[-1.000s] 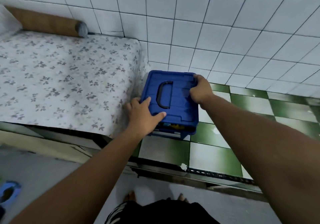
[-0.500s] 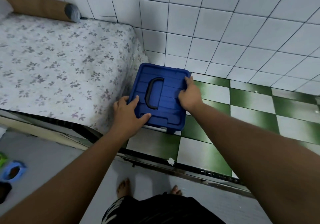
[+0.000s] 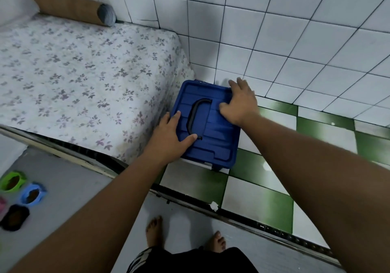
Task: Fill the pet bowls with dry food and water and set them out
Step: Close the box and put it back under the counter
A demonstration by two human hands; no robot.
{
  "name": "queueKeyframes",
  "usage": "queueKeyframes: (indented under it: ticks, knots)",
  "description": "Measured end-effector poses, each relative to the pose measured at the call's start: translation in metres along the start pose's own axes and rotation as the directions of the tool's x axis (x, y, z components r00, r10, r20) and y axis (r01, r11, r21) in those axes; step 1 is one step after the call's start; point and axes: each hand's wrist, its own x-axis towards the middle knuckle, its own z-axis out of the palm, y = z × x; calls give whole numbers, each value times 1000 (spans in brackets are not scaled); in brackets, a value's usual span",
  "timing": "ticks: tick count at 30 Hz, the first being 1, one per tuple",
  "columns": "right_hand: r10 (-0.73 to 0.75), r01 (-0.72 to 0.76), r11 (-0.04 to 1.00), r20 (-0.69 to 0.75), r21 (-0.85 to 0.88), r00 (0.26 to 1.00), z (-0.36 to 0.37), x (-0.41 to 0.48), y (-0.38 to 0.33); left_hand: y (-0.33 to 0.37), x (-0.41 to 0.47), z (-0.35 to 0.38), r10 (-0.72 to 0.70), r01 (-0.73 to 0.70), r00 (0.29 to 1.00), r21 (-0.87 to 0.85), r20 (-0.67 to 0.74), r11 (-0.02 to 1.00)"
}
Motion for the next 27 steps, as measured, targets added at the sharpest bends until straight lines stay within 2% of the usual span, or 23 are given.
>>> queueKeyframes:
  ticks: [3,8,12,14,18,23,27]
  knots:
    - [28,-29,999,45,27,999,1,16,-4,-2,-2,1,7,-7,1000,-33,-4,999]
    - [-4,-1,998,-81,-64,997,6,24,0,-8,-3,5,9,-10,1000,-44,-18,999]
    - [91,-91,996,71,-4,993,-1,46,-11,-7,-5,7,24,-27,999,-83,-39,996]
    - [89,-104,991,164,83,982,-6,62,-18,-7,-4,7,29,-43,994,-129,-109,991]
    - [94,-135,985,317,112,944,-17,82,-23,-6,3,8,-20,-35,978,-263,-207,964]
    - [66,-113,983,302,142,951,-20,87,-21,-9,6,13,-25,-63,948,-264,-316,962]
    - [99,-153,975,300,160,949,-29,92,-14,-6,11,10,-63,-51,926,-288,-372,956]
